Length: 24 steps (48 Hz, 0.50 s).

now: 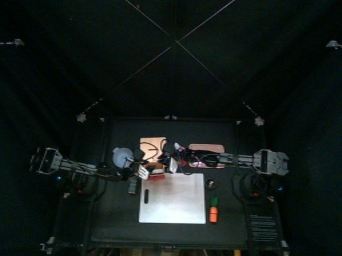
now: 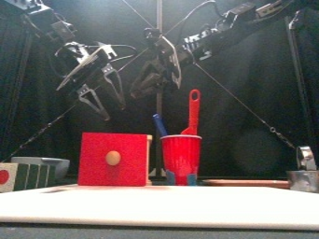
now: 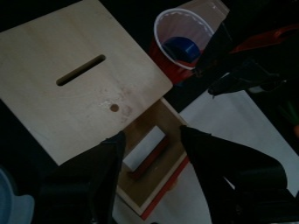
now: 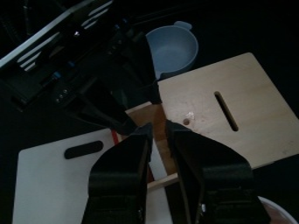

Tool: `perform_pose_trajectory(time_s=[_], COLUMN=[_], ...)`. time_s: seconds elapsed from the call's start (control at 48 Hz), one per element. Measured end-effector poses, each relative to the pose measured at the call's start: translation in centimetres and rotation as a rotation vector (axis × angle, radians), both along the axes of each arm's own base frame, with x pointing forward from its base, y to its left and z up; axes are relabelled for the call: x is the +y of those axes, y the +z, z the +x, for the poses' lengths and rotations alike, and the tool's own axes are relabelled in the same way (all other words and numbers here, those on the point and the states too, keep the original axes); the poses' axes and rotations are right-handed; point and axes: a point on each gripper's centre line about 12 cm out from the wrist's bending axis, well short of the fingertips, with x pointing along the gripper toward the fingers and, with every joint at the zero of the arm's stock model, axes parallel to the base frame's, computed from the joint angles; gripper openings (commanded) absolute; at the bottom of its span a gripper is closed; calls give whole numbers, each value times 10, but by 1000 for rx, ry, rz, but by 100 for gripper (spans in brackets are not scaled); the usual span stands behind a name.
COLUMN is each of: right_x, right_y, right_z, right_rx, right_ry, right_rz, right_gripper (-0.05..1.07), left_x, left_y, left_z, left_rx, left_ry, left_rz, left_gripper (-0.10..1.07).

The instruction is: Close drawer

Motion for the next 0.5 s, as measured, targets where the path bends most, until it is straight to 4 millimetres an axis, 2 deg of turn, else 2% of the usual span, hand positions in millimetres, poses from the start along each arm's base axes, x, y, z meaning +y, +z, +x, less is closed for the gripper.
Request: perform_pose_trajectory(time_s=[0.5], right_x=[6], right_y=[-2], right_z=[0], right_rx=[21], right_ry=[22], right_rz=[10], right_gripper=[62], left_x=[1], left_y=[0], left_z=[-1], left_rx=[0], left_ry=[1], left_rz=[1], left_gripper=[88])
